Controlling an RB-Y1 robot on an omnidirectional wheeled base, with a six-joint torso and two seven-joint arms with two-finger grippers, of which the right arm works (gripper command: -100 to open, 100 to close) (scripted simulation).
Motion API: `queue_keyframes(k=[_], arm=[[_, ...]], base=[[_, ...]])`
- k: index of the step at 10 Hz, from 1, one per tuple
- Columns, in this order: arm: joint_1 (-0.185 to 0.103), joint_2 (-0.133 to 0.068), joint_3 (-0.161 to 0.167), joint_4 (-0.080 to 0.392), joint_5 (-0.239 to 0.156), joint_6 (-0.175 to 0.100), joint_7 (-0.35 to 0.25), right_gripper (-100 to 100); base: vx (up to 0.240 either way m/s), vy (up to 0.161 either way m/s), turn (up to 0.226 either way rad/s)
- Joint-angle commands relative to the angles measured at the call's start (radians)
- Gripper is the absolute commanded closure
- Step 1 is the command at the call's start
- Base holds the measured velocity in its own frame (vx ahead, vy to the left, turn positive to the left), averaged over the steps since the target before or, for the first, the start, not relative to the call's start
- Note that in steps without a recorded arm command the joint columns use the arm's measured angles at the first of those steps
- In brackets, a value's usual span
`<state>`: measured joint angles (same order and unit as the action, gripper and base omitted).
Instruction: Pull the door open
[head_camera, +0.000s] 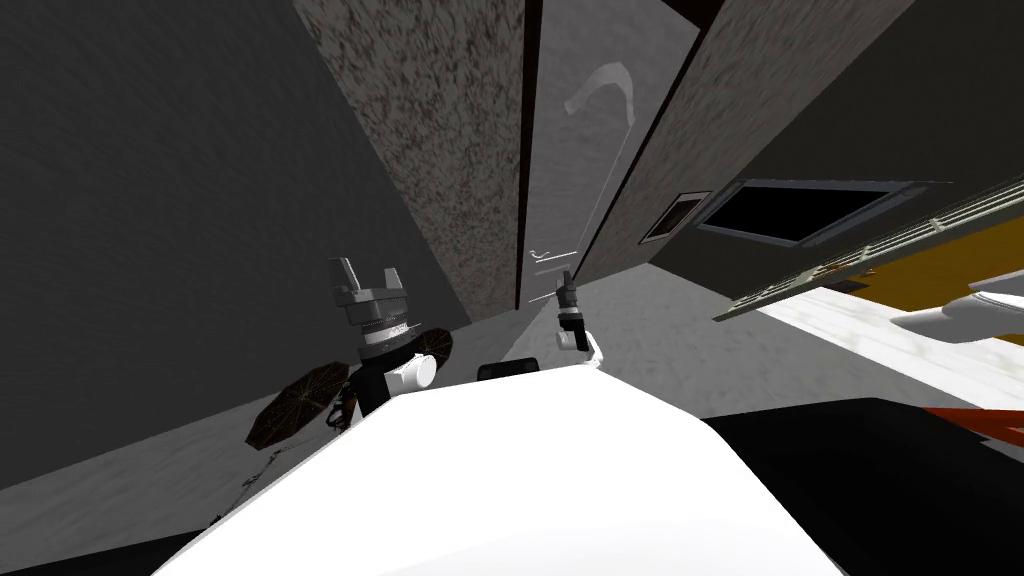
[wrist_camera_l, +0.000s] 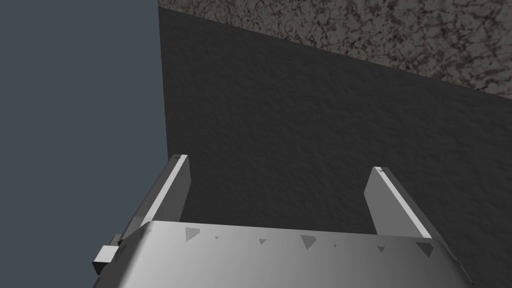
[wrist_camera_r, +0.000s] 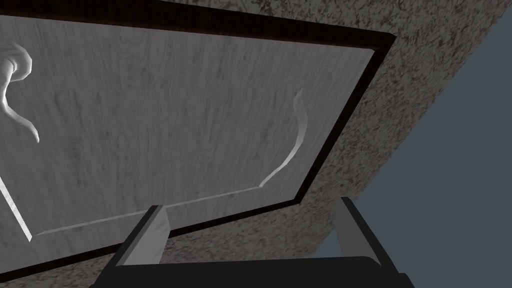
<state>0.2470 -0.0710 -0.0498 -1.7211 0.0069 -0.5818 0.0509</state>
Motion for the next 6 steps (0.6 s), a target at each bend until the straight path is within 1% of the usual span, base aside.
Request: queue_keyframes(k=[1, 2, 3, 4, 5, 6], arm=[[-0.022, -0.009, -0.006, 0.05, -0.004, -0.002, -0.005, -100], [-0.042, -0.015, -0.01, 0.079, -0.006, -0.006, -0.007, -100], [-0.042, -0.015, -0.01, 0.092, -0.006, -0.006, -0.007, -100], [-0.061, -0.022, -0.014, 0.135, -0.009, -0.01, -0.01, -100], [-0.061, -0.022, -0.014, 0.135, -0.009, -0.01, -0.01, -100], [-0.081, -0.028, -0.018, 0.171, -0.012, -0.015, -0.013, -100]], base=[[0.041, -0.053, 0.088], [0.064, -0.093, 0.151], [0.051, -0.078, 0.068], [0.038, -0.073, 0.09], [0.035, -0.052, 0.054], [0.043, -0.048, 0.075]])
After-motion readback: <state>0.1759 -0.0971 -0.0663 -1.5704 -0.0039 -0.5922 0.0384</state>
